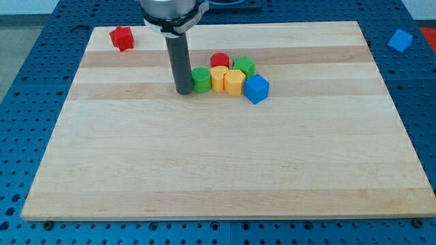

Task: Move your arm to the top left

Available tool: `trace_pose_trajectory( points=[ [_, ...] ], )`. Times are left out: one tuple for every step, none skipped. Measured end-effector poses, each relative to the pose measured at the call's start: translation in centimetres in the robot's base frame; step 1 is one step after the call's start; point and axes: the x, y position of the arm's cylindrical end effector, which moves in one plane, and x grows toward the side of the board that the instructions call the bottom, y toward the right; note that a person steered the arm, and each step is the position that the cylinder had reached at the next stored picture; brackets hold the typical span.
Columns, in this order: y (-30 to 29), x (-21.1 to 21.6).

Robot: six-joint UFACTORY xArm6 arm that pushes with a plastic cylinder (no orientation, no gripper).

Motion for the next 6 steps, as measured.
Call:
trace_pose_trajectory(
  points=[
    [0.0, 0.6],
    [-3.8, 1.3],
    [-9.6, -0.9],
    [-17.3, -3.0],
    [-20.0, -9.4],
    [-20.6, -14.9]
  ],
)
